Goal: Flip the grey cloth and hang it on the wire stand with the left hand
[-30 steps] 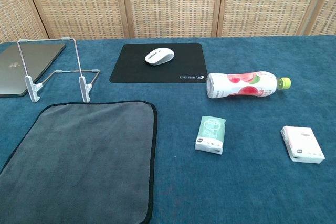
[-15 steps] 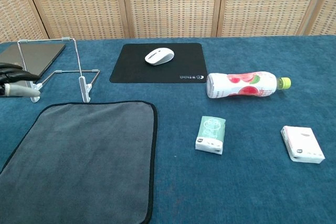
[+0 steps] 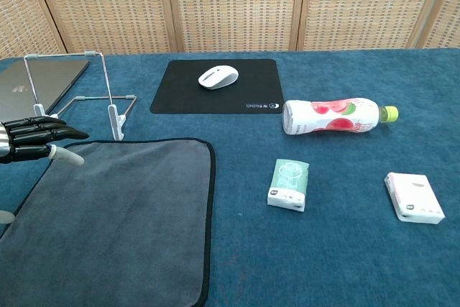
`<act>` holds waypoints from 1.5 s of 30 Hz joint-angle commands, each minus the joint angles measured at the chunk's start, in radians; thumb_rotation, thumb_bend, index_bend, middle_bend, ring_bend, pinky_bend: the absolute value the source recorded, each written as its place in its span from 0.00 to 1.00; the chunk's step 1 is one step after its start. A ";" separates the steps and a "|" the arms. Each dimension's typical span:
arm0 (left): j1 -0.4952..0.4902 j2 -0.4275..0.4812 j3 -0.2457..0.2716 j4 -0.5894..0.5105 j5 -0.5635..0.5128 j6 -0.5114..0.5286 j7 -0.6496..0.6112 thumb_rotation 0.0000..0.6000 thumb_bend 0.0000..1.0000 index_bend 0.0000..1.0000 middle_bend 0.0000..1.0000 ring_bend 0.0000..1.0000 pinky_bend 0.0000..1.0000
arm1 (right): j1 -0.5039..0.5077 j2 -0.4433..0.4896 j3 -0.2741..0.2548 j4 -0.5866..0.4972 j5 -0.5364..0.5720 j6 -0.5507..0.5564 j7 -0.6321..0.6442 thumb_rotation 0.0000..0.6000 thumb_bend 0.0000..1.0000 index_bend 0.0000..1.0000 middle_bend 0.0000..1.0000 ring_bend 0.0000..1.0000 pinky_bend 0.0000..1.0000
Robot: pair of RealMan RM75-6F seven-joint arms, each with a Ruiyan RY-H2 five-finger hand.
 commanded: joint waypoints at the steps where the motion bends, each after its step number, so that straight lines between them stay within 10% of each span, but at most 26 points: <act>1: 0.003 -0.003 0.005 0.001 -0.015 -0.015 -0.016 1.00 0.14 0.18 0.00 0.00 0.00 | 0.001 0.002 0.000 -0.001 0.001 -0.002 0.003 1.00 0.00 0.00 0.00 0.00 0.00; 45: -0.030 0.038 0.086 -0.096 -0.072 -0.152 0.204 1.00 0.26 0.17 0.00 0.00 0.00 | 0.004 0.025 0.004 -0.029 0.002 0.003 0.035 1.00 0.00 0.00 0.00 0.00 0.00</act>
